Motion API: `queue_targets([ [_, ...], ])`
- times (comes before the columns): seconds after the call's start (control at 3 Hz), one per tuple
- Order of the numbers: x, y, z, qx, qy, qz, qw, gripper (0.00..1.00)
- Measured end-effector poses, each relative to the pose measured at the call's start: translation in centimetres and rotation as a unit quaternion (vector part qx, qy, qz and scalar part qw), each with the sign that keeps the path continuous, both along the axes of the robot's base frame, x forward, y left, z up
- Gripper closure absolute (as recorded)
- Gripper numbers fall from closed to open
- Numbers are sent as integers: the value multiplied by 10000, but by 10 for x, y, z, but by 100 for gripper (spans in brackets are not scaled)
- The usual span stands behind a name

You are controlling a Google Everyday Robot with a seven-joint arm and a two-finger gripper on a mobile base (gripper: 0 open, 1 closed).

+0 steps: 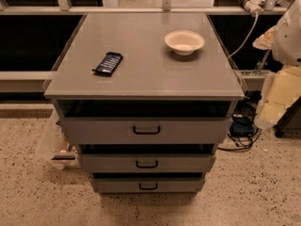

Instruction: Open middle drawer

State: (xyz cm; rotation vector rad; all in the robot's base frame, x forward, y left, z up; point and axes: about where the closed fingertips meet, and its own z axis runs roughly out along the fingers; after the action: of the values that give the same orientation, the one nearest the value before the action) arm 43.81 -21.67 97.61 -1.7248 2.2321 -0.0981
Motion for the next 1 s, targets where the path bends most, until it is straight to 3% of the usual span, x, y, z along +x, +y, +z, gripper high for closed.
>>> queue_targets([
  [0.33, -1, 1, 1, -1, -81, -8, 10000, 0],
  [0.67, -20, 2, -18, 282, -207, 119, 9993, 0],
  [1.0, -48, 2, -76, 1005, -253, 91, 9946, 0],
])
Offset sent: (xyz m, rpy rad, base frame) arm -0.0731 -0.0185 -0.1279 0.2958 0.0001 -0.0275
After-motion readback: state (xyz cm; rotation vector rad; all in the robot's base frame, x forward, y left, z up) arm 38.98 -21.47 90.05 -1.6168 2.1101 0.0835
